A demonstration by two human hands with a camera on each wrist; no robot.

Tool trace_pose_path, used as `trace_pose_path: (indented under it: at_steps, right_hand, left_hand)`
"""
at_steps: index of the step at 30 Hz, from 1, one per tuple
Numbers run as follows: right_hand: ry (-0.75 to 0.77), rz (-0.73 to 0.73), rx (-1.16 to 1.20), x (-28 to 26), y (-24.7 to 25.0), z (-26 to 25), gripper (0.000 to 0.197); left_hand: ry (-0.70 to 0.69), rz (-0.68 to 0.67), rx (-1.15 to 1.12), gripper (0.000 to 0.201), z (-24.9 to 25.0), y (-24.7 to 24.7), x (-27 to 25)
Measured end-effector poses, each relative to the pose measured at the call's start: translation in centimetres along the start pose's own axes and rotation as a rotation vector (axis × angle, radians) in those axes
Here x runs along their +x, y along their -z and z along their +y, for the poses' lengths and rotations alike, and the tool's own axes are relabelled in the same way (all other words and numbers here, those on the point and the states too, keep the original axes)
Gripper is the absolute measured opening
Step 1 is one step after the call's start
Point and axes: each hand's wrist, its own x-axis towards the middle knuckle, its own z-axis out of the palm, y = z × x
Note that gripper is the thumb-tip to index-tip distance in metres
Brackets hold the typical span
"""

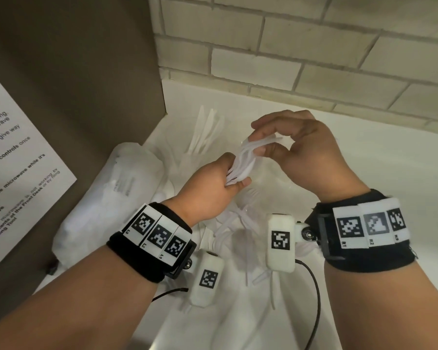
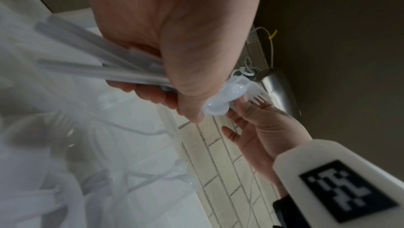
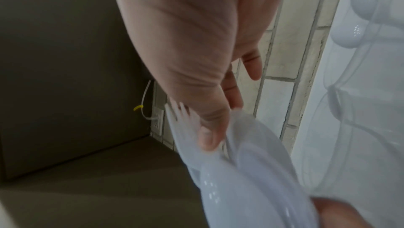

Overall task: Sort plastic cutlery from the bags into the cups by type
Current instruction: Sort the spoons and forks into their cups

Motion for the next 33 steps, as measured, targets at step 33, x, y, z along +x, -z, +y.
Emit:
trace_pose_path:
  at_steps: [33]
  right_hand:
    - [-0.139,0.066,0.913,0.8,-0.3,-0.8,0.017]
  left_hand:
    - [-0.050,-0.027,-0.059,0.027,0.4,-0.6,-0.3]
